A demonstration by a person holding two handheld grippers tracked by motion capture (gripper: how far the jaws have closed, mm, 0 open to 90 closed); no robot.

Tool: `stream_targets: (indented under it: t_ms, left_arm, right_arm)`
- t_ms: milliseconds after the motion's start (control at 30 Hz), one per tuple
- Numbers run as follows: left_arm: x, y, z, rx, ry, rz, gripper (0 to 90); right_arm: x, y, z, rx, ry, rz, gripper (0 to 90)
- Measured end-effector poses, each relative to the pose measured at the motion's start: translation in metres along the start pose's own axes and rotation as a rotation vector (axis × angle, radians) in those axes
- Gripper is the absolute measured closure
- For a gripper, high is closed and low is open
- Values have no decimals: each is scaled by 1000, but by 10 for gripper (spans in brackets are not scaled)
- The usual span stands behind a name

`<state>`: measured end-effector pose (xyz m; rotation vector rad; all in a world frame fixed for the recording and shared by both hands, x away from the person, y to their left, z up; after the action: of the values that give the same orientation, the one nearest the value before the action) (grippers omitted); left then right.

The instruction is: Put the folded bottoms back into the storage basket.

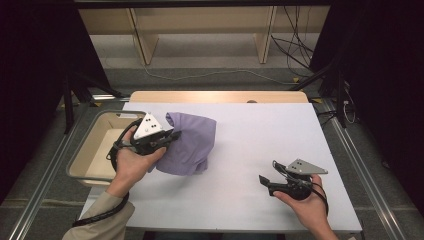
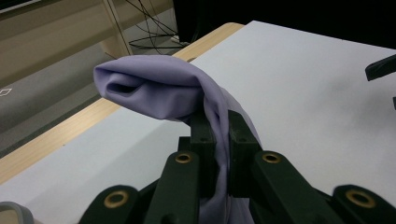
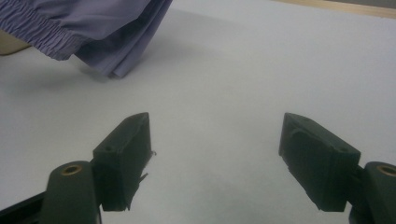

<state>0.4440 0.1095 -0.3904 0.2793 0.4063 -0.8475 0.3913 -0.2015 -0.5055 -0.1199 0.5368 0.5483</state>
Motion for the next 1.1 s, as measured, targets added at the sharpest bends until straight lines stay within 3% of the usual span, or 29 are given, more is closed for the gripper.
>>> stream_targets:
  t_ms: [1100]
  left_arm:
    - [-18,13,-2,-4,-9,36,834]
  right_arm:
    - [3,1,1,-2,0,9,263]
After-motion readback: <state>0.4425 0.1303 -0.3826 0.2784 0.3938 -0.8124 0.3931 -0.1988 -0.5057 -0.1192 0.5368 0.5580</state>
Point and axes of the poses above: each handheld gripper's, and its own axes: x roughly forward along the jaws, z roughly out of its top, y roughly to its left, the point moved 9 cm from there along x, roughly forward along the jaws, and after that the axes turned 6 degrees about -z, right-handed, at the moved point
